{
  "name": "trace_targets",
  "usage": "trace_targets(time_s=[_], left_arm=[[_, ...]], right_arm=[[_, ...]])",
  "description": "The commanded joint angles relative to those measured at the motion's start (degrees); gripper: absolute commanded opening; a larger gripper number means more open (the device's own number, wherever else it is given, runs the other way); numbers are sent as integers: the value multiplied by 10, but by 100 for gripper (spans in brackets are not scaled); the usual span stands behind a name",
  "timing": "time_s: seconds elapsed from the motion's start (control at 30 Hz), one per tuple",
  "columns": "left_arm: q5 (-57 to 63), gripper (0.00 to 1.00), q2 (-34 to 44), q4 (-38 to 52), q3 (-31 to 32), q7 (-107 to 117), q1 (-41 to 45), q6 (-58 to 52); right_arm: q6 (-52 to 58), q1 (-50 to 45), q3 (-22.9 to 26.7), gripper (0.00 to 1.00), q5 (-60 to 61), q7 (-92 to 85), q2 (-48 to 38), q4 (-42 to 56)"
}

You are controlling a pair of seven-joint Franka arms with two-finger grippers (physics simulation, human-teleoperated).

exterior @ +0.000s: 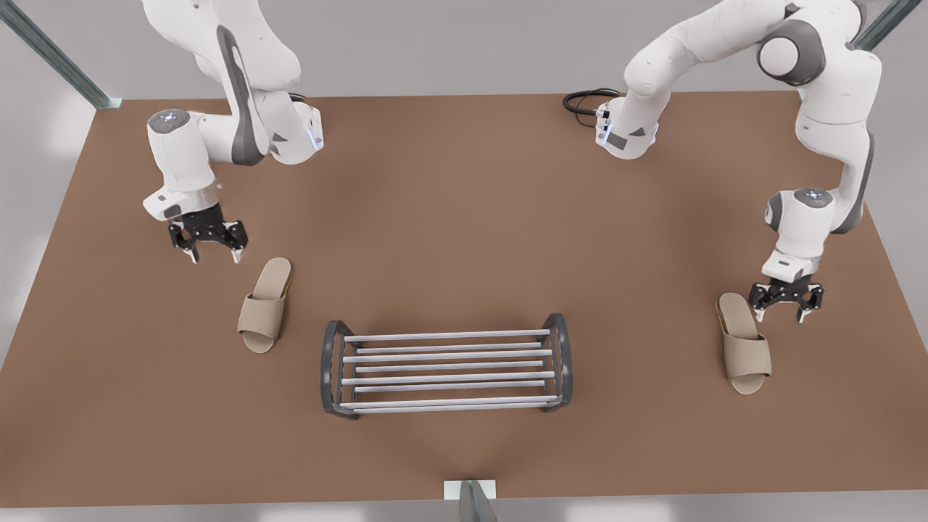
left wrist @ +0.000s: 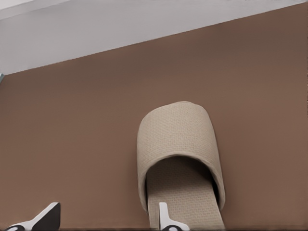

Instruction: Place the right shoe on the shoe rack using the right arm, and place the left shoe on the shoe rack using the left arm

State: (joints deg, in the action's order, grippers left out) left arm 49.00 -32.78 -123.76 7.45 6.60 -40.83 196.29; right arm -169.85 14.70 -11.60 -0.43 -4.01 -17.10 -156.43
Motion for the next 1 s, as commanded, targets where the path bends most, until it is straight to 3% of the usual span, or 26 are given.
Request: trace_targets(time_s=[0.0, 0.1, 0.2, 0.23, 0.27, 0.47, 0.97], left_arm=[[5, 100, -9, 1, 0, 6, -3, 38], [-41, 100, -28, 1, 0, 7, -5, 38], [-195, 100, -44, -11, 3, 25, 32, 38], [-200, 100, -43, -15, 3, 45, 31, 38], [-201, 100, -43, -15, 3, 52, 29, 38], [-151, 99, -53, -8, 1, 50, 24, 40], [-152, 99, -92, 41, 3, 50, 66, 40]], right_arm=[[-168, 13, 0, 100, 1, 32, 15, -1], [-167, 27, 0, 100, 1, 28, 47, -5], [-202, 28, -1, 100, 1, 26, 130, 2], [-289, 28, -1, 100, 1, 28, 189, 2], [-303, 25, -1, 100, 1, 27, 201, 1], [-305, 16, -5, 100, 1, 29, 200, -3], [-308, 24, -25, 100, 7, 26, 273, 10]])
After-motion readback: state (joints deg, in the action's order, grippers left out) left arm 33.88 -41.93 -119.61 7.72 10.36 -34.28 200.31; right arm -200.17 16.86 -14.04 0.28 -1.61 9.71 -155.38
